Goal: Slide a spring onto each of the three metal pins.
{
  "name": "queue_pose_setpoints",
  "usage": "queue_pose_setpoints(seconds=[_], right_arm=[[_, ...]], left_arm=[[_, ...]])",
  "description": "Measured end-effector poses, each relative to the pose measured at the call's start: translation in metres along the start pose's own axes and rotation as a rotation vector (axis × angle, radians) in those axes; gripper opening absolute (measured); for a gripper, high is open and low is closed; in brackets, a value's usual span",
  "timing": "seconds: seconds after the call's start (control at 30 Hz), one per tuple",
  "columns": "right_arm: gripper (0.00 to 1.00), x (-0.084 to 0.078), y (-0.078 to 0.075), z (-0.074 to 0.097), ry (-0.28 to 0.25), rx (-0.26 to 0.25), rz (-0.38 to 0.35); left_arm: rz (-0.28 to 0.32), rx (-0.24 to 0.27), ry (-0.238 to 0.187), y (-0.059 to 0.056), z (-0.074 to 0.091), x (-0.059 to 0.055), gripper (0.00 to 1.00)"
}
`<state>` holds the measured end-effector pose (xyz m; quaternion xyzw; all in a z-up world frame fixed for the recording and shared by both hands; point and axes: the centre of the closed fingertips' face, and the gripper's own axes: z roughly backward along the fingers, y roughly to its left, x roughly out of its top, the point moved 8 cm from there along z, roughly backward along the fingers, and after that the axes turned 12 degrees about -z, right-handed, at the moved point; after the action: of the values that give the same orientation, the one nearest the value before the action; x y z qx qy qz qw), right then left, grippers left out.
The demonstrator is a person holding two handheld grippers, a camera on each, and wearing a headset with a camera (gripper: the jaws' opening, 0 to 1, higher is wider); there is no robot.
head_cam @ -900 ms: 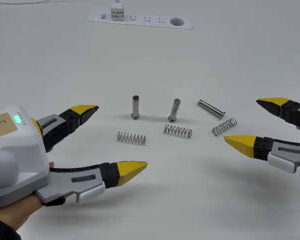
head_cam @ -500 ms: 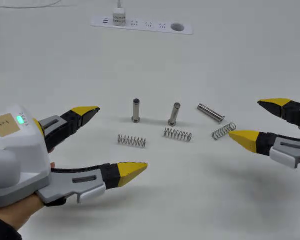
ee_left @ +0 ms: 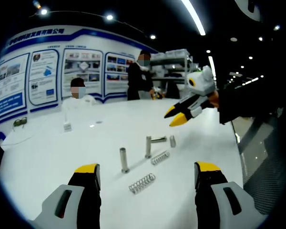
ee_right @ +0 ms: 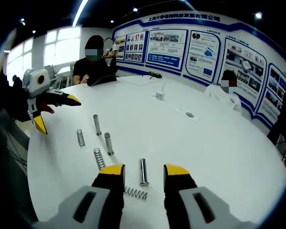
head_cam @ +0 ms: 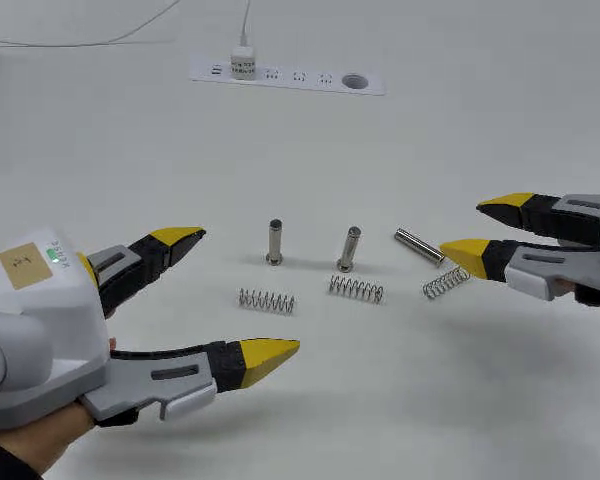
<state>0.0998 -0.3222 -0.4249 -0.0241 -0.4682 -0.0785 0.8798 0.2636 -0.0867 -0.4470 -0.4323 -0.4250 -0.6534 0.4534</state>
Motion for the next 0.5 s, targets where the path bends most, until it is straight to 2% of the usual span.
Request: queue_pose_setpoints(seconds=[0.17,0.37,0.5], right_arm=[[0.29,0.008,-0.002,-0.011,0.043,-0.002,0.02],[0.25,0.009,-0.003,-0.031,0.147,-0.005,0.044],[0.21,0.009,-0.002,-0.044,0.192,-0.009,0.053]], left_arm=[[-0.006,0.003,0.0,-0.002,0.001,0.002,0.82],[-0.01,0.005,0.003,-0.003,0.003,0.003,0.82],[-0.012,0.007,0.004,-0.002,0.004,0.004,0.82]])
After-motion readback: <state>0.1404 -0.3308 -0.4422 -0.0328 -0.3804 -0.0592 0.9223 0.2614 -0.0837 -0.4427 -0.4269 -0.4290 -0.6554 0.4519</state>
